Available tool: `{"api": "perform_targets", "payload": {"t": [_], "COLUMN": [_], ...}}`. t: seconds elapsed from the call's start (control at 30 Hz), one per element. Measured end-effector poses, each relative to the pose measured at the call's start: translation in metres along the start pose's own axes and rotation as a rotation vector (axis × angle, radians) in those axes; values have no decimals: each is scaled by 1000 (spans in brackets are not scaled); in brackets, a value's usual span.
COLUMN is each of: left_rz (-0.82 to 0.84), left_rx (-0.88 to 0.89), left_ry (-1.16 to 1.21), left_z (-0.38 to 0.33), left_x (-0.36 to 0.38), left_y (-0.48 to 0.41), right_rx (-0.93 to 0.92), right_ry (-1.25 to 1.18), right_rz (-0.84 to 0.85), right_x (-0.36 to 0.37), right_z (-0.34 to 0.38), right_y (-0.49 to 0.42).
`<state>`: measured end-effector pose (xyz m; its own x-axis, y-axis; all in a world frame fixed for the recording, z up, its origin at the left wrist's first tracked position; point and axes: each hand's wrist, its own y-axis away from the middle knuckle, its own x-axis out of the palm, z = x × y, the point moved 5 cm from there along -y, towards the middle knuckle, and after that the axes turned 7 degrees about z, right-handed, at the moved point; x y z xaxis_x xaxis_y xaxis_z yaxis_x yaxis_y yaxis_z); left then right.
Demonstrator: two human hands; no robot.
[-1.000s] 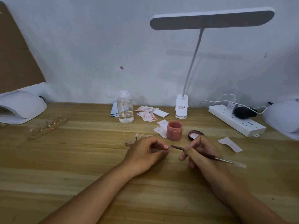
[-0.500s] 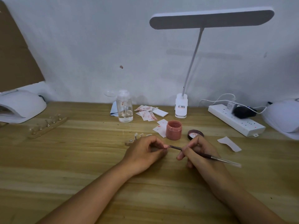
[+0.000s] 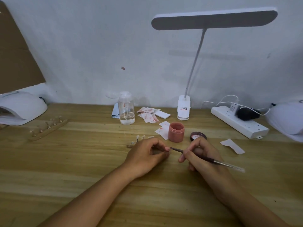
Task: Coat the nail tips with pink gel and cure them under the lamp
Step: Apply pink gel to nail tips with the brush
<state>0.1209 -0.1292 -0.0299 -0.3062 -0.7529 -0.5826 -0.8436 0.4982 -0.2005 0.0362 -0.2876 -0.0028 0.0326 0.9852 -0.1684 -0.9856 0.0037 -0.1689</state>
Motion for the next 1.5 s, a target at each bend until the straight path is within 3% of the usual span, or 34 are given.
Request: {"api": "perform_targets", "payload": {"t": [1.5], "left_rz": [-2], "left_rx": [-10], "left_ry": [7], "left_z": [0], "left_x": [0], "left_y": [0], "right_rx": [18], "right_ry": [81], "right_rz": [-55], "right_x": [-1], "right_z": [2], "right_y": [0]}}
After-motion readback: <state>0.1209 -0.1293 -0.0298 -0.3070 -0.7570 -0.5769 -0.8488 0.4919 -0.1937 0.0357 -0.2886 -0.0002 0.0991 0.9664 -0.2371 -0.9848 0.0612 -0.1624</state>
